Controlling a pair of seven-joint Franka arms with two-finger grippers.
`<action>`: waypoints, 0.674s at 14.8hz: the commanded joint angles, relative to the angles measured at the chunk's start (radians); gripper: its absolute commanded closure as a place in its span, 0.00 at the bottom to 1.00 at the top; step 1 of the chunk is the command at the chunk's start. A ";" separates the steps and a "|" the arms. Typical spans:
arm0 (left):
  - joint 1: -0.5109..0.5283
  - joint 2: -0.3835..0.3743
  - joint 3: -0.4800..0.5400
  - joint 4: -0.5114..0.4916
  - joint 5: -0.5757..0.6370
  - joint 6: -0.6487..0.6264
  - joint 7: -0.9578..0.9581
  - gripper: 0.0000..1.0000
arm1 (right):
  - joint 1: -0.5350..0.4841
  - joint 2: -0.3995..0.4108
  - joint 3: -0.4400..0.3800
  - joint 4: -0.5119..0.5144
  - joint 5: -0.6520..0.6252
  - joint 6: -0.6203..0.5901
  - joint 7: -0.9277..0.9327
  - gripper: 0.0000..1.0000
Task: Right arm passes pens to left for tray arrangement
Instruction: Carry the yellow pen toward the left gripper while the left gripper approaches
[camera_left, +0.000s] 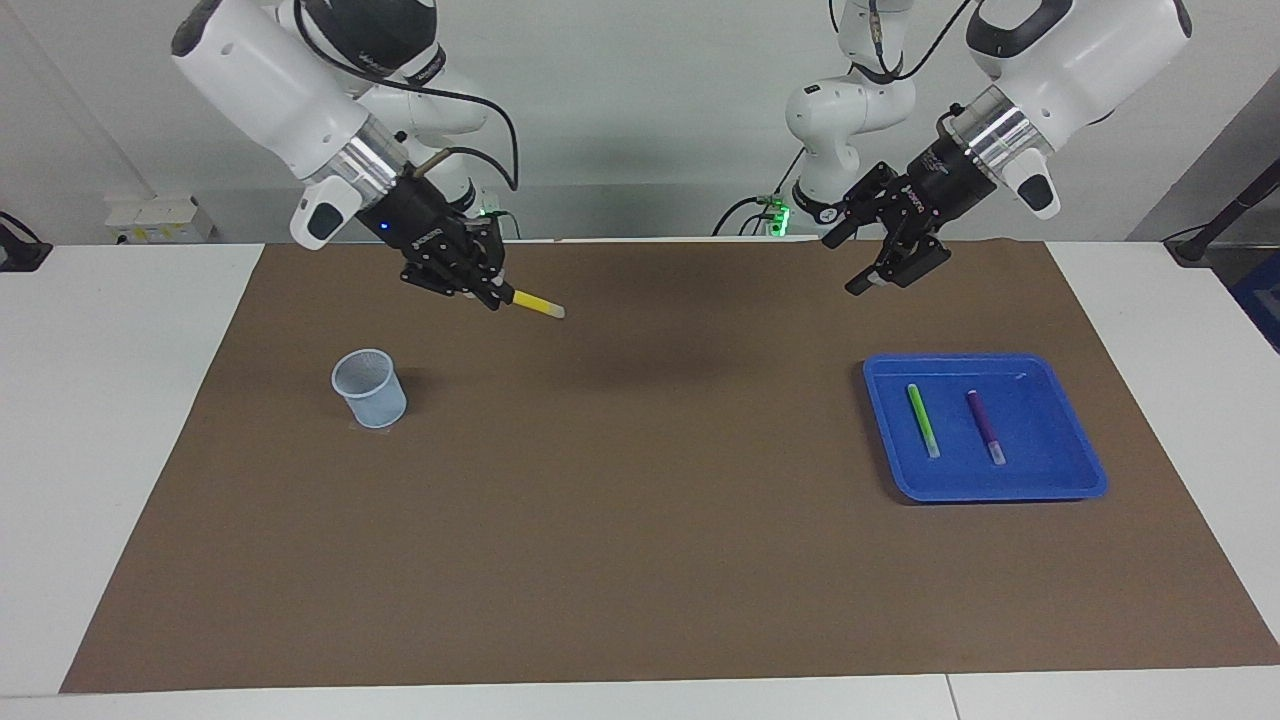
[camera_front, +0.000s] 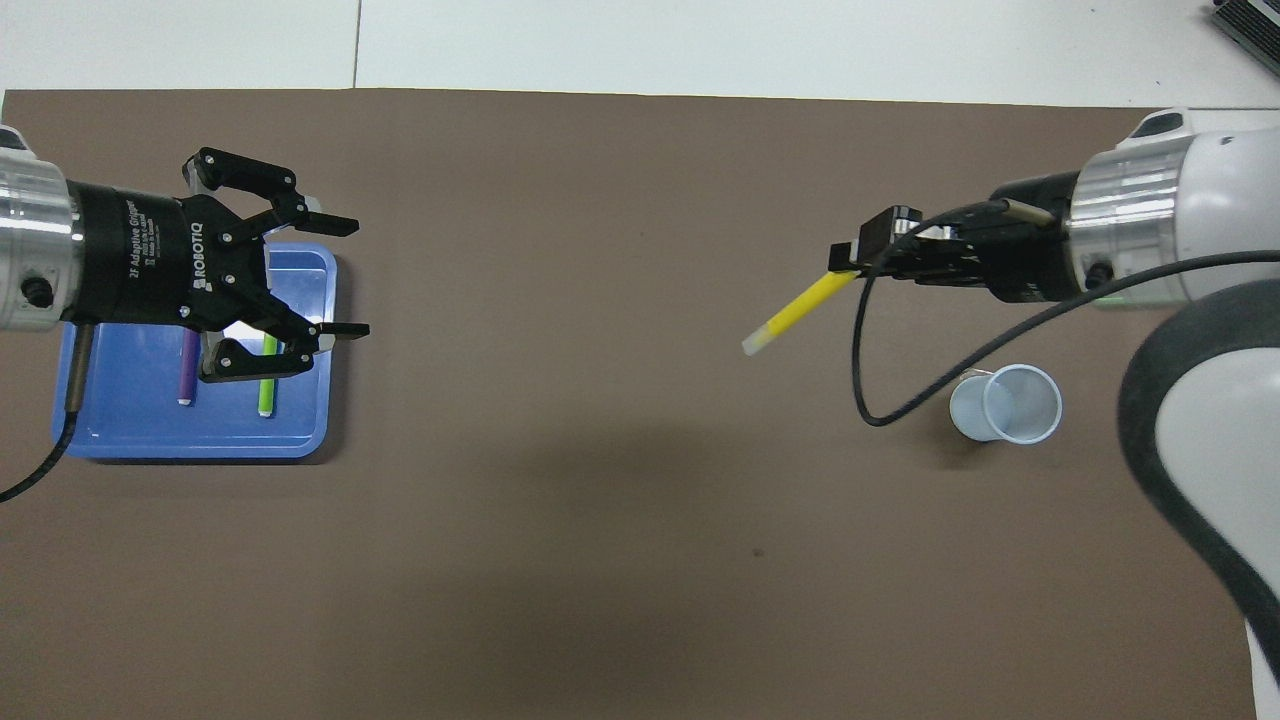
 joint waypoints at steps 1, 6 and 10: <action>-0.027 -0.041 0.006 -0.076 -0.065 0.051 -0.019 0.16 | 0.048 -0.014 0.000 -0.051 0.118 0.183 0.082 1.00; -0.051 -0.085 0.002 -0.162 -0.166 0.093 0.173 0.11 | 0.171 -0.015 0.000 -0.105 0.146 0.454 0.235 1.00; -0.104 -0.087 0.002 -0.173 -0.191 0.163 0.241 0.11 | 0.266 -0.037 0.000 -0.163 0.146 0.559 0.360 1.00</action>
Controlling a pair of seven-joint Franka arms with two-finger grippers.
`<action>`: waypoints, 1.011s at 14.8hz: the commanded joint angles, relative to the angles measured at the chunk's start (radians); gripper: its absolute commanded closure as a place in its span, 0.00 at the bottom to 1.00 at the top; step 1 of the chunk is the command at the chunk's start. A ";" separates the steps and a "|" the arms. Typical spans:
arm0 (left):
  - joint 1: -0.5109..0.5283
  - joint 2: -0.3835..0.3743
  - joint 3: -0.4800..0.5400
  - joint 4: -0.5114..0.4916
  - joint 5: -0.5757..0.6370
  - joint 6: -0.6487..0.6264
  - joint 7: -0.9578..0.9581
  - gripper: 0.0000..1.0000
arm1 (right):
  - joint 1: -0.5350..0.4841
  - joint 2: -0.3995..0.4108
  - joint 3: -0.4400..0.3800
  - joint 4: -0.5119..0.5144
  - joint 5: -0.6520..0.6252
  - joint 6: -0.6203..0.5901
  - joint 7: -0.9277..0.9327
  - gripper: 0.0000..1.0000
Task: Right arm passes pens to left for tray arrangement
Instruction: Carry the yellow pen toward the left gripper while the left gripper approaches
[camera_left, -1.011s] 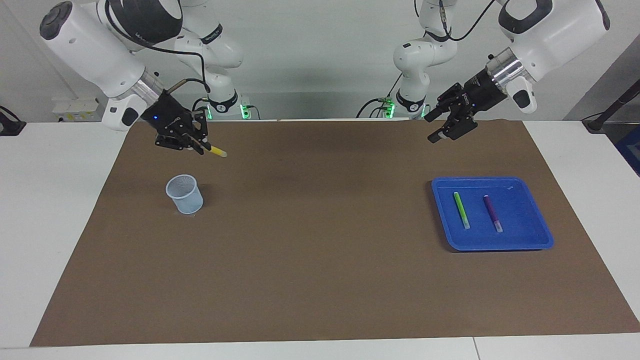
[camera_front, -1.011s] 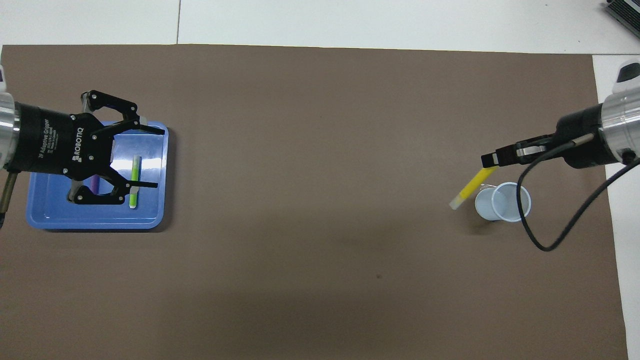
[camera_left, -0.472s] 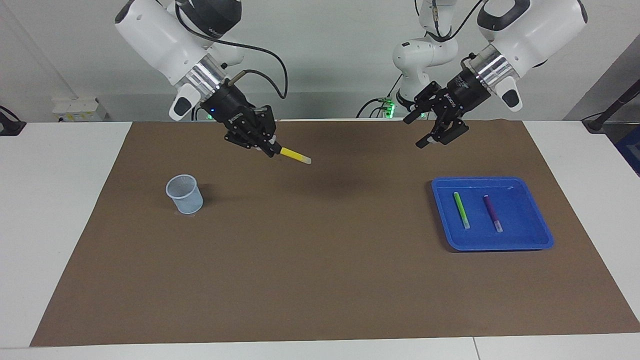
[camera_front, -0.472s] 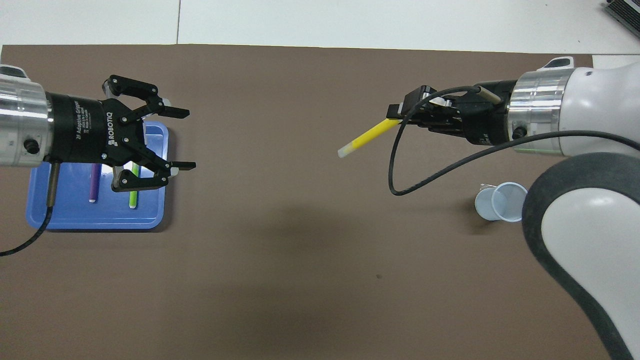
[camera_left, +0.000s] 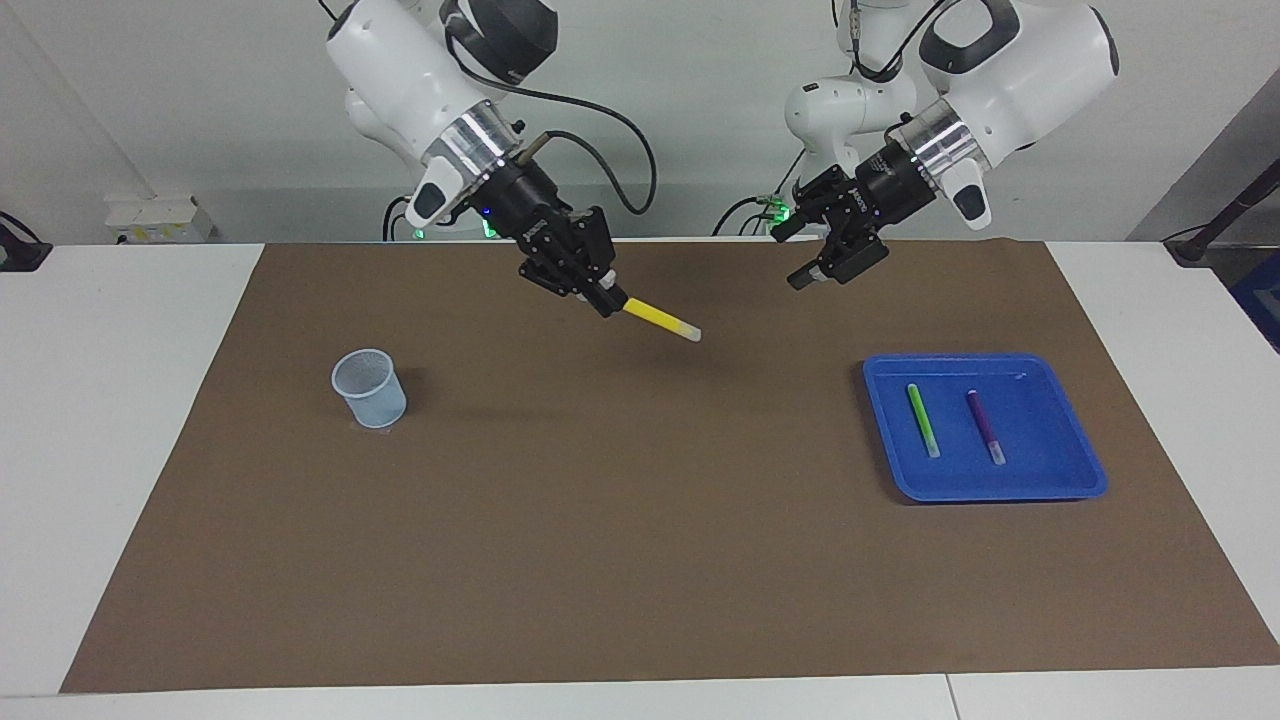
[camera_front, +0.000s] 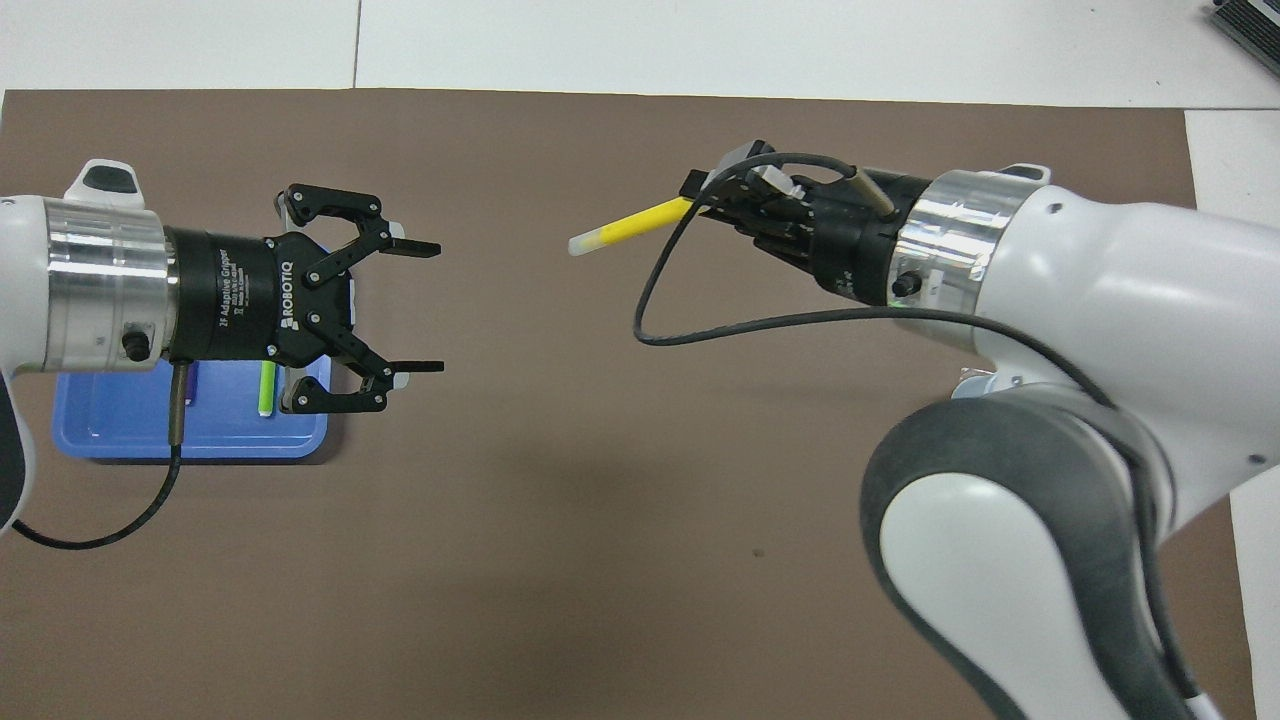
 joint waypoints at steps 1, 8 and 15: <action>-0.066 -0.034 0.010 -0.057 -0.028 0.111 0.028 0.11 | 0.058 -0.038 -0.002 -0.056 0.026 0.044 0.075 1.00; -0.118 -0.040 0.008 -0.088 -0.027 0.225 -0.040 0.11 | 0.145 -0.042 -0.002 -0.056 0.025 0.076 0.103 1.00; -0.133 -0.051 0.005 -0.084 0.086 0.211 -0.246 0.17 | 0.142 -0.039 -0.002 -0.050 0.025 0.076 0.089 1.00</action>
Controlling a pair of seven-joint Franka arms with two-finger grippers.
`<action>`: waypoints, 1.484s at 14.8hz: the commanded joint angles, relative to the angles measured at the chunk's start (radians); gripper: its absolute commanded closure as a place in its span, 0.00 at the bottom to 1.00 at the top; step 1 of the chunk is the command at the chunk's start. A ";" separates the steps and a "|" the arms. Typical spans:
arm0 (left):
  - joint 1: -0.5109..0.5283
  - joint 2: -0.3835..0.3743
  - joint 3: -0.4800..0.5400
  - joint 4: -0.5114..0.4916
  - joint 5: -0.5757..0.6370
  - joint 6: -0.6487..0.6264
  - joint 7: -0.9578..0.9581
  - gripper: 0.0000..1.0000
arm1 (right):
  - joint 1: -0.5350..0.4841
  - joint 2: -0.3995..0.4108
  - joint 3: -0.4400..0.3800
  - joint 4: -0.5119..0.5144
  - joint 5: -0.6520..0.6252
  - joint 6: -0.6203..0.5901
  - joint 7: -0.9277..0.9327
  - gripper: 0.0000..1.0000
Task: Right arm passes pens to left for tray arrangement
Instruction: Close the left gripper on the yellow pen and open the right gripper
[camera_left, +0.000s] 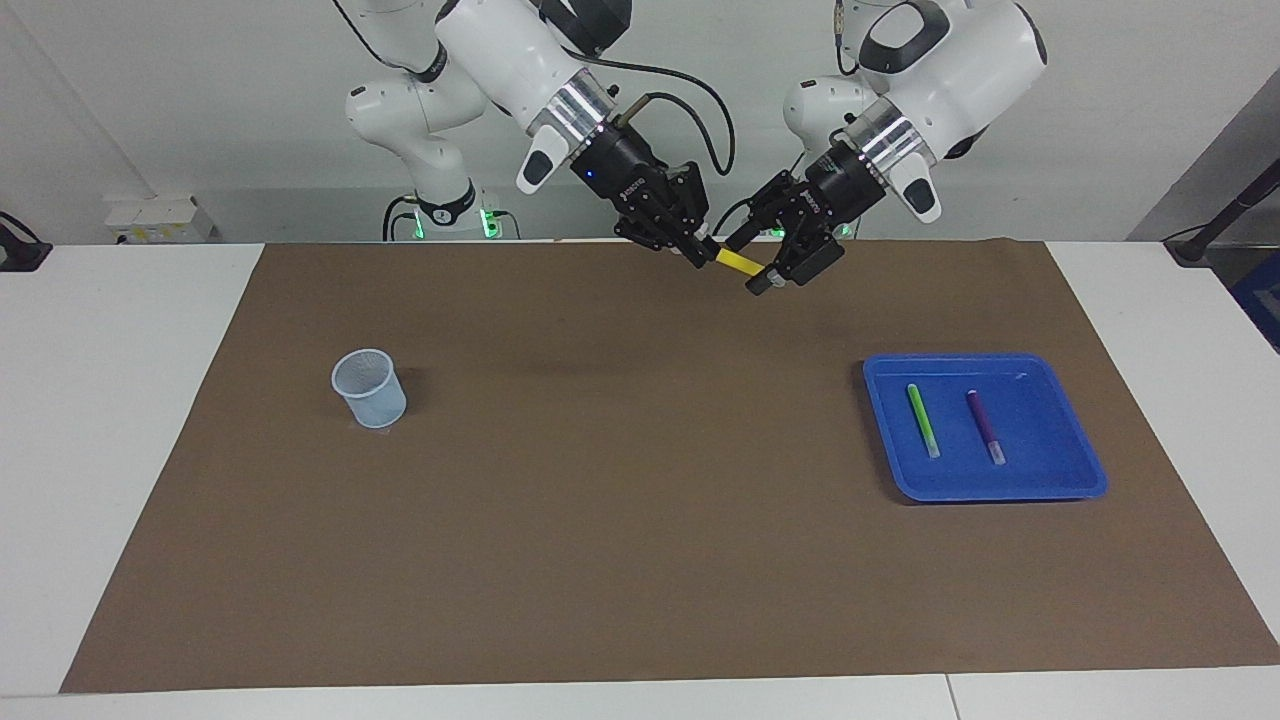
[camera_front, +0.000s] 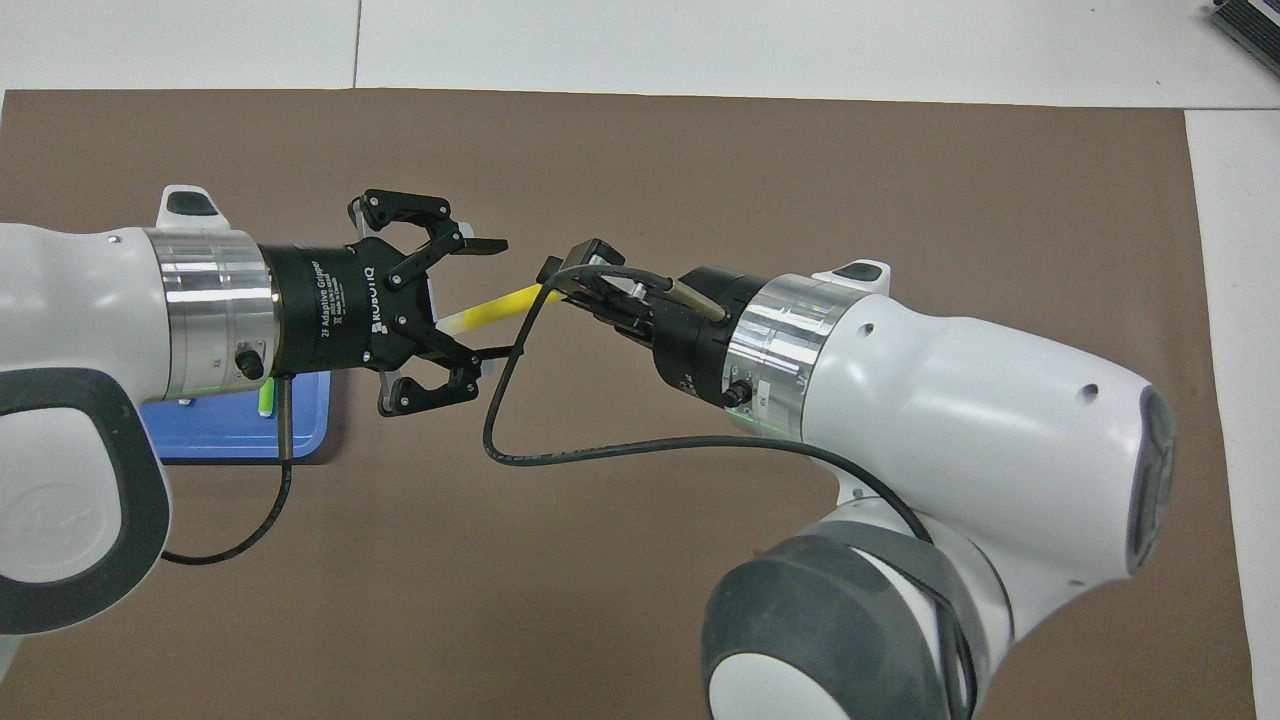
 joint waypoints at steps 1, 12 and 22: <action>-0.044 -0.035 0.003 -0.034 0.114 0.026 -0.102 0.17 | -0.005 -0.020 0.003 -0.022 0.025 0.016 -0.016 1.00; -0.048 -0.054 0.006 -0.037 0.150 -0.005 -0.092 0.26 | -0.007 -0.012 0.003 -0.013 0.022 0.022 -0.019 1.00; -0.048 -0.063 0.007 -0.032 0.169 -0.032 -0.093 1.00 | -0.008 -0.007 0.003 0.001 0.022 0.024 -0.019 1.00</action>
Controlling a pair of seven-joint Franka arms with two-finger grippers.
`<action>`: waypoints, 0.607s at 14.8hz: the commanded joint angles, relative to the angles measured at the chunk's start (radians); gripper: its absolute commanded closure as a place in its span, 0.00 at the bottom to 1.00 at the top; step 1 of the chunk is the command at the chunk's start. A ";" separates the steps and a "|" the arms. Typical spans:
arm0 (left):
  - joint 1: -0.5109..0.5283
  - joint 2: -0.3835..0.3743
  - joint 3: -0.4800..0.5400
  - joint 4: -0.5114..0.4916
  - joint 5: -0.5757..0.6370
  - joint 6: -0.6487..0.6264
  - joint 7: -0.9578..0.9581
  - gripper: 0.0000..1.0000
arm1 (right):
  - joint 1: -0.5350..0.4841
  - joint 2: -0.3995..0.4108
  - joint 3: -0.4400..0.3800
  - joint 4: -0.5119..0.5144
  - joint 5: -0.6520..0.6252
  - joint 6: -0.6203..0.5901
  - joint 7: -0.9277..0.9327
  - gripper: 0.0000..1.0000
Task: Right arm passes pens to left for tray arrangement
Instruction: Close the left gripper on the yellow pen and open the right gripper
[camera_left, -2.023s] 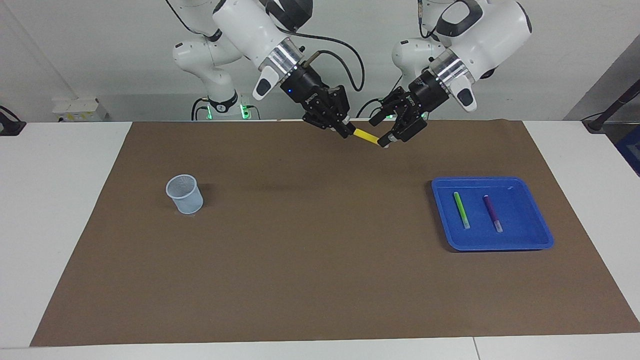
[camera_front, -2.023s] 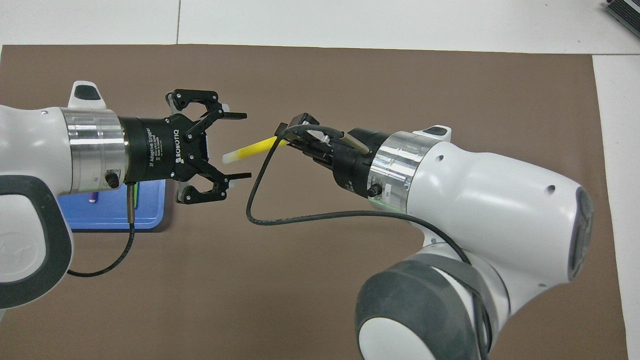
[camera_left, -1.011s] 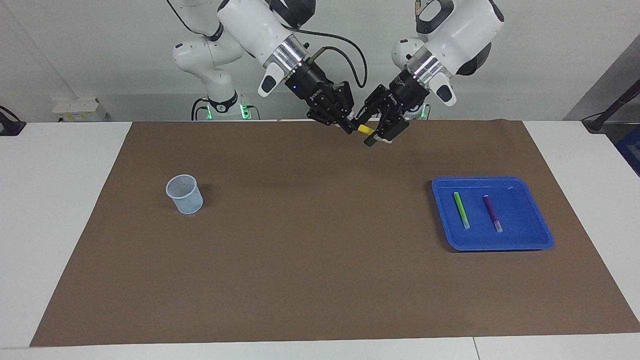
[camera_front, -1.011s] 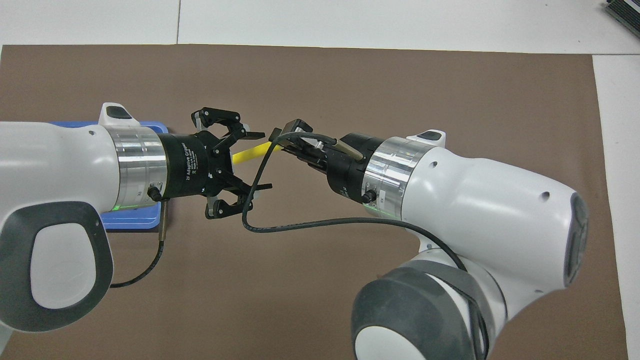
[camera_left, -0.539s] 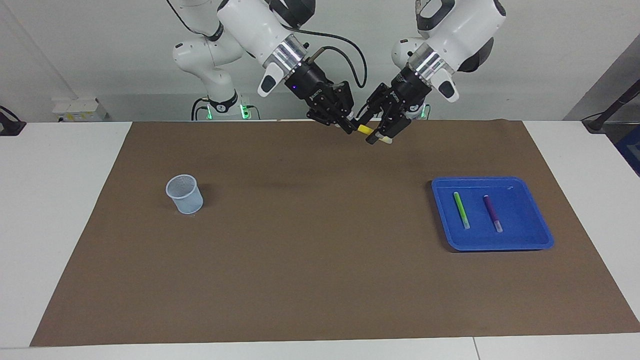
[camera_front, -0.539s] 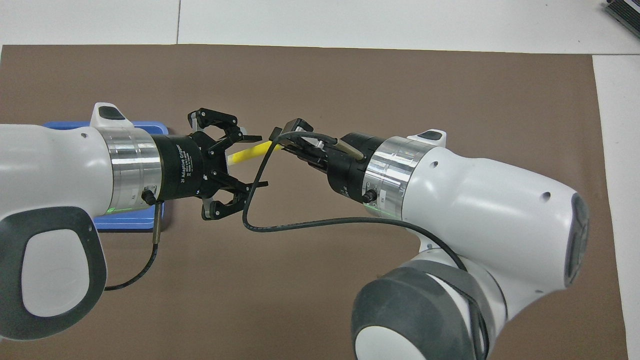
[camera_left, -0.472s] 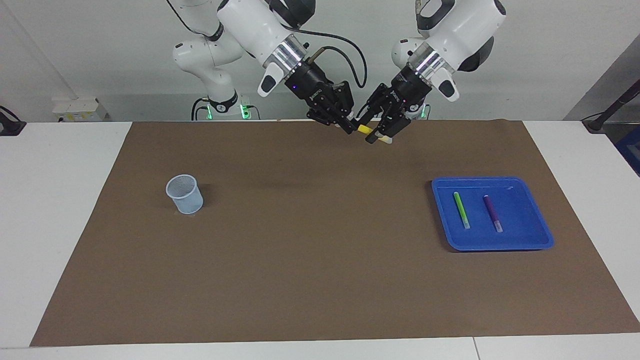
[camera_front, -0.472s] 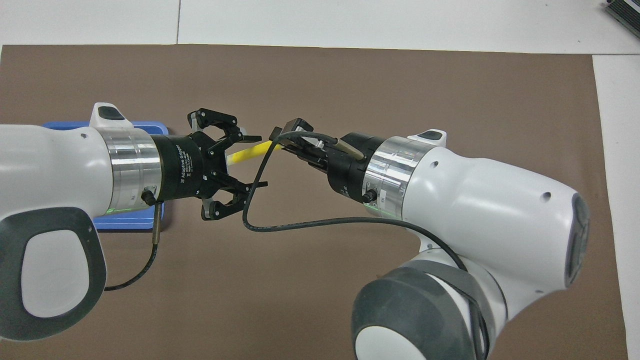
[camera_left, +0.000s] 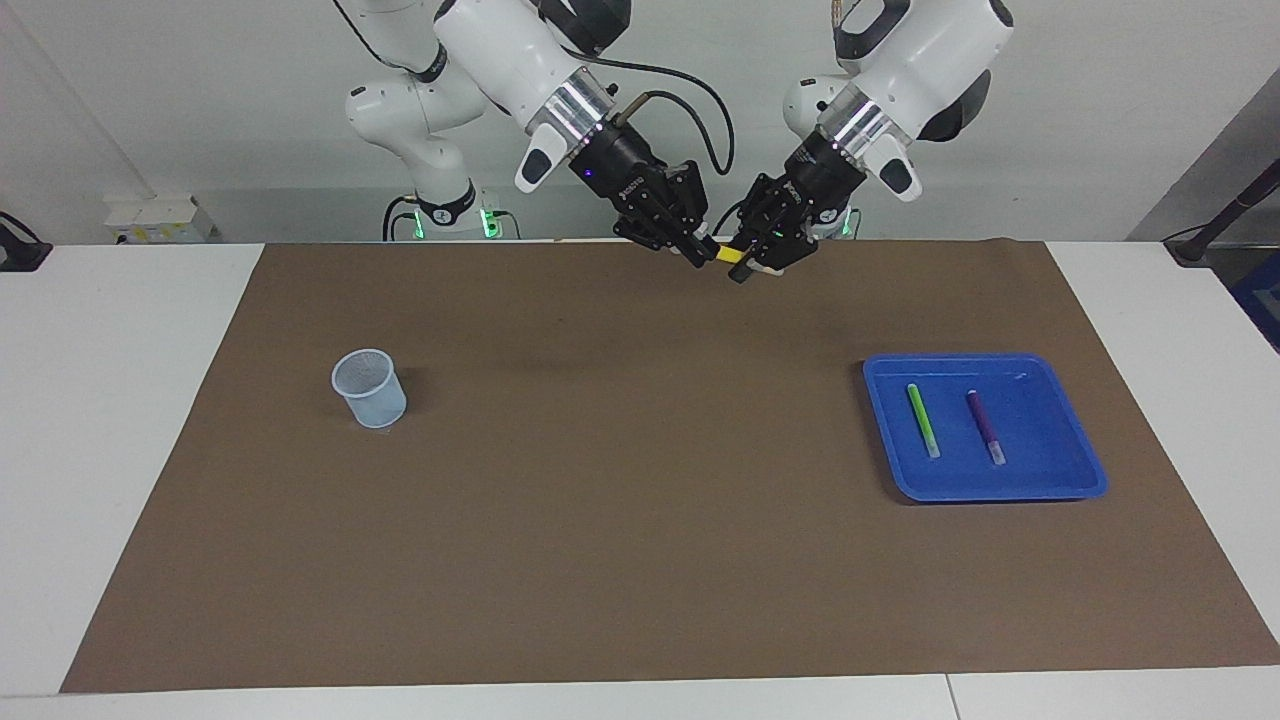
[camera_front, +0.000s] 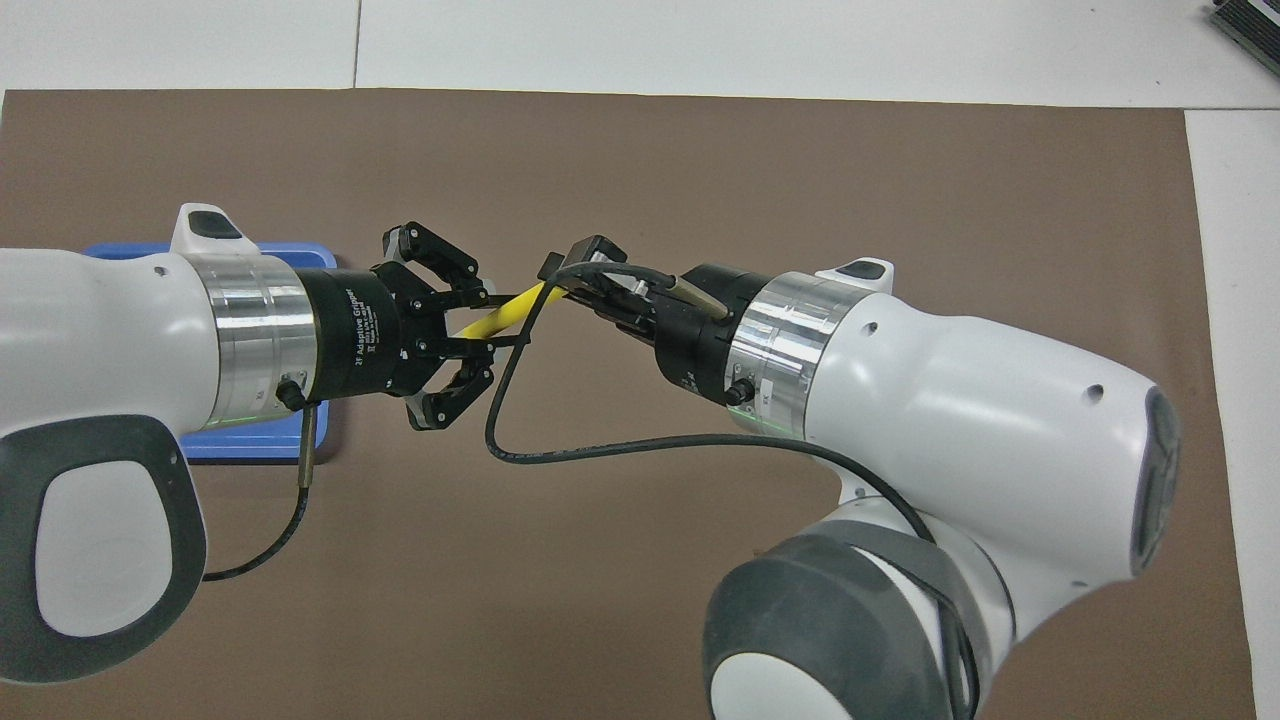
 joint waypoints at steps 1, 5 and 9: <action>0.000 -0.039 0.001 -0.024 0.015 -0.054 -0.008 1.00 | -0.009 -0.005 0.003 0.000 0.022 0.023 -0.020 1.00; -0.006 -0.049 -0.001 -0.022 0.062 -0.057 -0.014 1.00 | -0.012 -0.005 0.003 0.000 0.022 0.023 -0.020 1.00; 0.000 -0.049 0.001 -0.016 0.062 -0.067 -0.014 1.00 | -0.012 -0.005 0.003 0.000 0.022 0.023 -0.023 1.00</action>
